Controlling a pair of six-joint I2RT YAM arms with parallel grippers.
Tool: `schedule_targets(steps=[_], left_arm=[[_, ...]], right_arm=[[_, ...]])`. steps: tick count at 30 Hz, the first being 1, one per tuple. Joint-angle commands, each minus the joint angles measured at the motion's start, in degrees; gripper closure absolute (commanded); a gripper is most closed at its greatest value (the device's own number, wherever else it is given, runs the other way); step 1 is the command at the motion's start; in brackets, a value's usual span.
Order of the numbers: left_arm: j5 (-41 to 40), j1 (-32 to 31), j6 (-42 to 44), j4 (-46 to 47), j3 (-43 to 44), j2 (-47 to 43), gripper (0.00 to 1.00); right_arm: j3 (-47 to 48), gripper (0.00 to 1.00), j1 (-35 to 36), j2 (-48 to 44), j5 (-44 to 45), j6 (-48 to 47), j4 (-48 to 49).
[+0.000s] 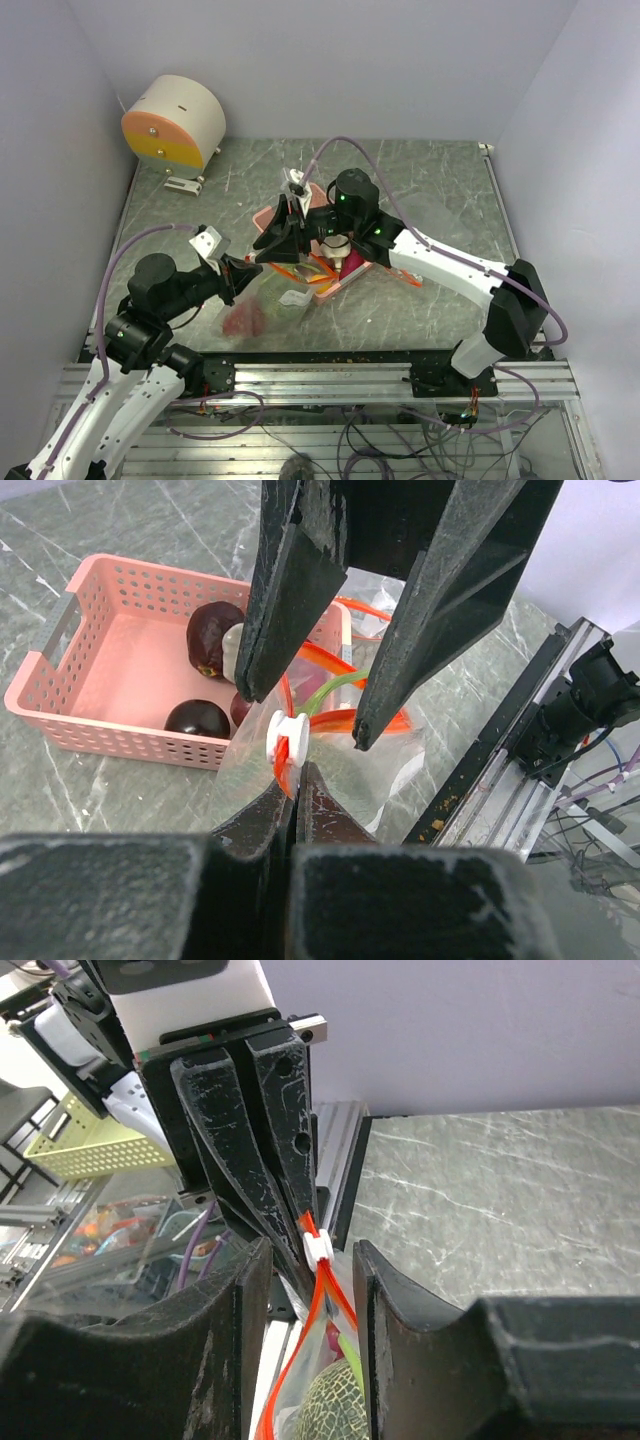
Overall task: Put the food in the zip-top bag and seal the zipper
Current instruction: Zip the zipper food storage bag at the center of the board.
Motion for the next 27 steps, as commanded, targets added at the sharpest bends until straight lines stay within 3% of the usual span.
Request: schedule_targets(steps=[1,21,27], left_arm=[[1.7,-0.2,-0.6,4.3,0.4,0.3,0.93],[1.4,-0.2,-1.3,4.0,1.0,-0.4,0.93],[1.2,-0.2,-1.2,3.9,1.1,-0.6,0.93]], right_arm=[[2.0,0.63,0.0,1.2,-4.5,2.0,4.9],[3.5,0.68,0.9,3.5,-0.5,0.1,-0.9],[3.9,0.76,0.9,3.8,-0.4,0.0,-1.3]])
